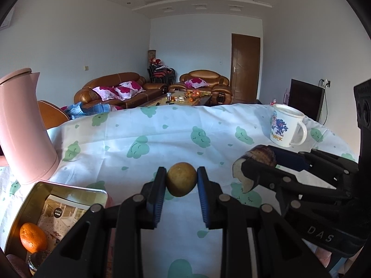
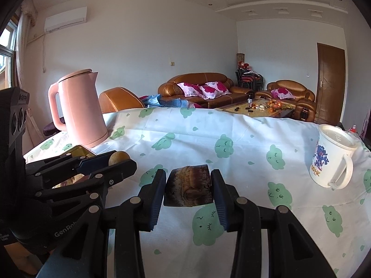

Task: Organize fruits
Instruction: 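Carry the yellow fruit toward the tin with the left gripper while the right carries the sugarcane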

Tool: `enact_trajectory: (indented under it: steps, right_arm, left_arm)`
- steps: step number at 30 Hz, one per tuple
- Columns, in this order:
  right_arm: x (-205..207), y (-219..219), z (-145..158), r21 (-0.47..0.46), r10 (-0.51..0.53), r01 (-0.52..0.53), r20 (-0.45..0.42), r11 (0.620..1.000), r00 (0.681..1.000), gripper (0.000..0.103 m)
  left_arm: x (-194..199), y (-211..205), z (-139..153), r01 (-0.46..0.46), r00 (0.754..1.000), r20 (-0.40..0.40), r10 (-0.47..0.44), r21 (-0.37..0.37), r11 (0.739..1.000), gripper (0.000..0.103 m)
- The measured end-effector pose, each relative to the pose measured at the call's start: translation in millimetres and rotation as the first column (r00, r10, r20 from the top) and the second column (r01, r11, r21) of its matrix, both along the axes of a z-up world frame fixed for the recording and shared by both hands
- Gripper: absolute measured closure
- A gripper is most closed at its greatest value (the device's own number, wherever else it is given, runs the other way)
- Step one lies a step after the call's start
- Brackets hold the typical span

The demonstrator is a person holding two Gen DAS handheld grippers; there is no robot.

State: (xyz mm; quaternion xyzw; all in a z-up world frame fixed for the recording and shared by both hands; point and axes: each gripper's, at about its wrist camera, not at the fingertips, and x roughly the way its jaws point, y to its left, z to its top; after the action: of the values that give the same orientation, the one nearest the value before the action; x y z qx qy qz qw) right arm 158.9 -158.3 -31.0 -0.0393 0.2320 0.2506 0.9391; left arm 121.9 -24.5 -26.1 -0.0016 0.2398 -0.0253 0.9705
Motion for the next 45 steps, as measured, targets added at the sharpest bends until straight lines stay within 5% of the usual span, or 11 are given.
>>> enact_trajectory:
  steps: [28, 45]
  right_arm:
    - [-27, -4, 7, 0.014, -0.006, 0.004, 0.097, 1.0, 0.995, 0.061]
    - [-37, 4, 8, 0.019, 0.018, -0.02, 0.085, 1.0, 0.996, 0.061]
  left_arm:
    - [-26, -6, 7, -0.011, 0.996, 0.091, 0.006, 0.052, 0.999, 0.075]
    - [-42, -4, 9, 0.002, 0.996, 0.09, -0.006, 0.05, 0.999, 0.075]
